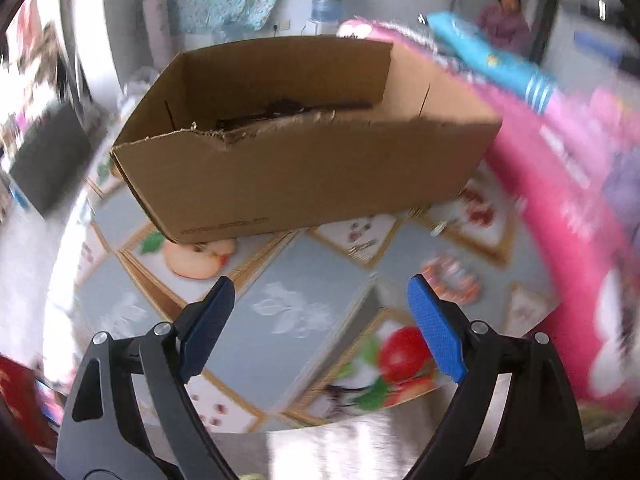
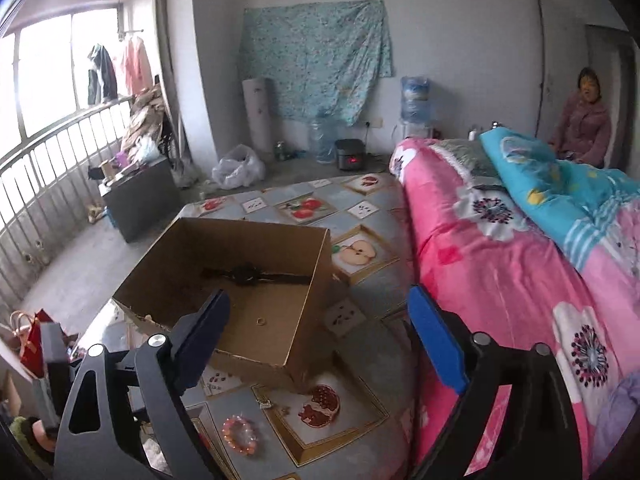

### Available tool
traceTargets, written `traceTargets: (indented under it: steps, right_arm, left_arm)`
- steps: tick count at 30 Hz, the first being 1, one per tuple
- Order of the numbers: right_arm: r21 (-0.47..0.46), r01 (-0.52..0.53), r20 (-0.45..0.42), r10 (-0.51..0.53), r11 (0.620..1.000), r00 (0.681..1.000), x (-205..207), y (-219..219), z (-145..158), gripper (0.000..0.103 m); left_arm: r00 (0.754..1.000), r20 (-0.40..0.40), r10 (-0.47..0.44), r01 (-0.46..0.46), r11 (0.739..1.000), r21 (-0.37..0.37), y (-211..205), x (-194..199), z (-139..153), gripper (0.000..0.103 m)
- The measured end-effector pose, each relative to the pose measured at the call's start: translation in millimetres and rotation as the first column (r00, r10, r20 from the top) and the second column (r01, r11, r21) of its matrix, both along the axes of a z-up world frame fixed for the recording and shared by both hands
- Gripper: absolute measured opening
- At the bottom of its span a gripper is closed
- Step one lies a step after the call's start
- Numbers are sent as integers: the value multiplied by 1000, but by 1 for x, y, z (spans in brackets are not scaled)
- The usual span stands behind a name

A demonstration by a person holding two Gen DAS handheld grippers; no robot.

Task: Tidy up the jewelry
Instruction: 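Withdraw both open tools from the box toward the pink bead bracelet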

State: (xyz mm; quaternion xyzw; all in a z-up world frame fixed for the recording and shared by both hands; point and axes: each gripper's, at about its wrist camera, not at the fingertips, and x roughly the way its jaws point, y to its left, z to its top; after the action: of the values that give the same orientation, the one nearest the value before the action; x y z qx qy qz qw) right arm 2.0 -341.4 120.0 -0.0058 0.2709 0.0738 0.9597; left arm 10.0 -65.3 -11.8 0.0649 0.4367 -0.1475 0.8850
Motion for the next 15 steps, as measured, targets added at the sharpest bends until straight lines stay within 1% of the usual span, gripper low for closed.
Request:
traceTargets:
  steps: [2, 3, 5, 7, 8, 9, 11, 12, 15]
  right_arm:
    - [-16, -20, 19, 21, 1000, 1000, -11, 4, -9, 93]
    - [-23, -19, 15, 19, 1000, 1000, -14, 6, -14, 93]
    - [-27, -9, -31, 8, 1000, 999, -18, 12, -32, 93]
    - [-10, -9, -78, 8, 1000, 997, -20, 19, -48, 93]
    - [-7, -11, -115, 10, 1000, 993, -22, 26, -58, 93]
    - [-8, -5, -133, 4, 1000, 991, -23, 31, -64, 93]
    - [-53, -2, -159, -6, 999, 987, -29, 44, -78, 94]
    - [-81, -6, -174, -9, 997, 985, -32, 51, -84, 96]
    - [-212, -6, -239, -46, 977, 970, -38, 74, -113, 97]
  left_arm:
    - [999, 17, -36, 35, 998, 48, -1, -4, -5, 84]
    - [998, 24, -60, 58, 996, 71, -1, -7, -8, 84]
    - [995, 29, -94, 91, 991, 96, 1, -10, -11, 84]
    - [992, 40, -121, 118, 989, 87, 4, -13, -12, 84]
    - [991, 40, -130, 127, 989, 76, 6, -13, -14, 84]
    - [990, 37, -138, 136, 989, 61, 9, -13, -16, 84]
    - [988, 32, -148, 146, 988, 48, 11, -11, -18, 84]
    - [986, 36, -162, 161, 986, 39, 12, -11, -19, 84]
    - [980, 56, -189, 187, 981, 44, 16, -8, -23, 84]
